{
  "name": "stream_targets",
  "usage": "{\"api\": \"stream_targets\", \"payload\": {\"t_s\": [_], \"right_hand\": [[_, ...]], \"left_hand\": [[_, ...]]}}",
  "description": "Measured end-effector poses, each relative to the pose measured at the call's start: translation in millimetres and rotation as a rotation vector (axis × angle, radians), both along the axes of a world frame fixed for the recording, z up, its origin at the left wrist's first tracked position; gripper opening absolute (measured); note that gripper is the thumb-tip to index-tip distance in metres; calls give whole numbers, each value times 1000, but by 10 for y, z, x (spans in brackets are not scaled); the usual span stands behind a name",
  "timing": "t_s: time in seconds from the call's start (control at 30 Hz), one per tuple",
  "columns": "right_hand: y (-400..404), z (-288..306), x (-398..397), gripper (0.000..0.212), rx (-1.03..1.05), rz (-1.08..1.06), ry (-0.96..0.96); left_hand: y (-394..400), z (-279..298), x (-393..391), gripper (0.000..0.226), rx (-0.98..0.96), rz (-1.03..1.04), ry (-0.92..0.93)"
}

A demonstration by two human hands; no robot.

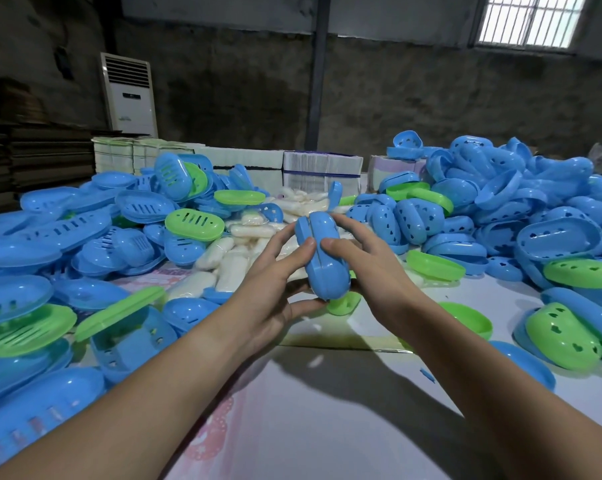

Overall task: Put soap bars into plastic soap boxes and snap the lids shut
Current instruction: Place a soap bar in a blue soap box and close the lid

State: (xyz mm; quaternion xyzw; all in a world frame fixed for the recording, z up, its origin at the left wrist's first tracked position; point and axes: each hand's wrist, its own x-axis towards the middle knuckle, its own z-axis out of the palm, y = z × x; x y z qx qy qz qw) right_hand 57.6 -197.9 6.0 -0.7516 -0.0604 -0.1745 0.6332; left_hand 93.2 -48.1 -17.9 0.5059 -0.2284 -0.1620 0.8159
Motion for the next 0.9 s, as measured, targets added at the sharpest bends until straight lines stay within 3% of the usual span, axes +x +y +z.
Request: {"api": "stream_targets", "payload": {"t_s": [0.33, 0.63, 0.9], "right_hand": [[40, -4, -24, 54, -11, -7, -32], [23, 28, -58, 36, 20, 41, -58], [24, 44, -85, 36, 69, 103, -56]], "left_hand": [[13, -1, -2, 45, 24, 19, -51], [-9, 32, -63, 53, 21, 69, -111], [-7, 28, -66, 60, 19, 124, -156]]}}
